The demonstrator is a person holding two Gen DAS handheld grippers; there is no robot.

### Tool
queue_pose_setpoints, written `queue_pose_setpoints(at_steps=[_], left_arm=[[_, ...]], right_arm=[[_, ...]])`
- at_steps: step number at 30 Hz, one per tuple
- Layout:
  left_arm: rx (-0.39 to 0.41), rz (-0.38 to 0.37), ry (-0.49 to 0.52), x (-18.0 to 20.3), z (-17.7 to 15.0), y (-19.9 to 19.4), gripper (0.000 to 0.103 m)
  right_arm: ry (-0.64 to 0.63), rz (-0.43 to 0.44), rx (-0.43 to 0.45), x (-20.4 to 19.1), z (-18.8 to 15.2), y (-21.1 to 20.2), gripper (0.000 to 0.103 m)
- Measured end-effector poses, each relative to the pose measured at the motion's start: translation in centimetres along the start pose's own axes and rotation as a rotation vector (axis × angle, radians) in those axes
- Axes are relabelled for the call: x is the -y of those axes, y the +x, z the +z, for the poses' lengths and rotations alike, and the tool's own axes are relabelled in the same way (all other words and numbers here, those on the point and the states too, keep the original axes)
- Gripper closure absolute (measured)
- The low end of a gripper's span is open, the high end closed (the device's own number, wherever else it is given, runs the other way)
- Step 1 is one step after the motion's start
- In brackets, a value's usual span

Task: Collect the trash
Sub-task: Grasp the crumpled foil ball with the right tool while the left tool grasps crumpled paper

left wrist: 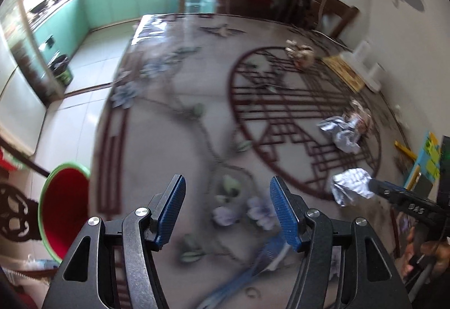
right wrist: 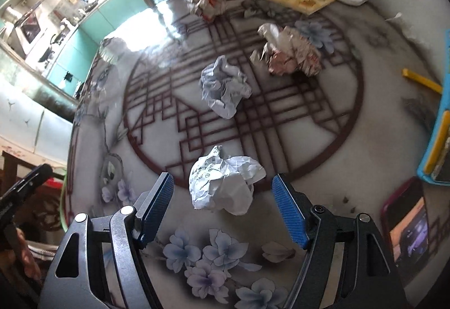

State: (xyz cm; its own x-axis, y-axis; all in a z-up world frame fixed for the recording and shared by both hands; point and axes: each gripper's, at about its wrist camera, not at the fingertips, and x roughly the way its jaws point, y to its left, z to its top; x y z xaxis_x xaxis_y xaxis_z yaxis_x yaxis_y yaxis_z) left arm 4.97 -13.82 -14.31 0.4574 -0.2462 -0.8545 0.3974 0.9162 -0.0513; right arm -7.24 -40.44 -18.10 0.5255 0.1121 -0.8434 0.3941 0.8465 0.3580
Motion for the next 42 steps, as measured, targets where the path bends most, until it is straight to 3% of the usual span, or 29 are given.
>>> queue_pose_setpoints(at_steps=[6, 8, 10, 12, 20, 24, 28, 30, 32, 33, 34, 35, 42], left_arm=[[-0.017, -0.002, 0.038, 2.7, 1.5, 1.3, 0.042], [-0.023, 0.000, 0.051, 3.7, 2.1, 2.0, 0.042], [-0.025, -0.004, 0.065, 4.8, 2.7, 2.7, 0.042], [-0.037, -0.022, 0.088, 6.5, 3.5, 3.7, 0.042], [-0.106, -0.180, 0.176, 15.2, 6.1, 8.2, 0.042], [-0.159, -0.191, 0.202, 19.0, 7.1, 12.1, 0.042], [-0.213, -0.198, 0.198, 20.7, 7.7, 15.6, 0.041], [-0.253, -0.276, 0.150, 20.6, 7.8, 17.0, 0.040], [-0.254, -0.293, 0.118, 20.5, 7.8, 17.6, 0.040], [-0.254, -0.291, 0.113, 20.5, 7.8, 17.8, 0.043], [-0.254, -0.280, 0.122, 20.5, 7.8, 18.0, 0.061], [-0.263, -0.278, 0.140, 20.5, 7.6, 18.2, 0.066], [-0.224, -0.314, 0.130, 18.8, 7.6, 16.3, 0.069]], right_arm=[[0.002, 0.038, -0.067, 1.0, 0.1, 2.1, 0.032], [0.027, 0.079, -0.088, 2.0, -0.1, 2.7, 0.040], [0.043, 0.120, -0.089, 2.7, -0.2, 2.4, 0.055], [0.048, 0.101, -0.067, 3.5, 0.0, 1.8, 0.057], [0.106, 0.015, 0.024, 8.4, 1.1, -2.0, 0.058], [0.134, 0.009, 0.023, 10.0, 1.0, -2.3, 0.058], [0.158, 0.018, 0.015, 10.4, 0.8, -2.3, 0.057], [0.159, 0.020, 0.014, 10.5, 0.9, -2.2, 0.057], [0.161, 0.022, 0.009, 10.4, 1.1, -2.0, 0.057], [0.161, 0.023, 0.006, 10.4, 1.2, -1.8, 0.057], [0.160, 0.024, 0.004, 10.4, 1.1, -1.8, 0.057], [0.159, 0.025, 0.002, 10.1, 1.5, -1.4, 0.057], [0.130, 0.027, 0.005, 8.6, 2.3, -1.3, 0.057]])
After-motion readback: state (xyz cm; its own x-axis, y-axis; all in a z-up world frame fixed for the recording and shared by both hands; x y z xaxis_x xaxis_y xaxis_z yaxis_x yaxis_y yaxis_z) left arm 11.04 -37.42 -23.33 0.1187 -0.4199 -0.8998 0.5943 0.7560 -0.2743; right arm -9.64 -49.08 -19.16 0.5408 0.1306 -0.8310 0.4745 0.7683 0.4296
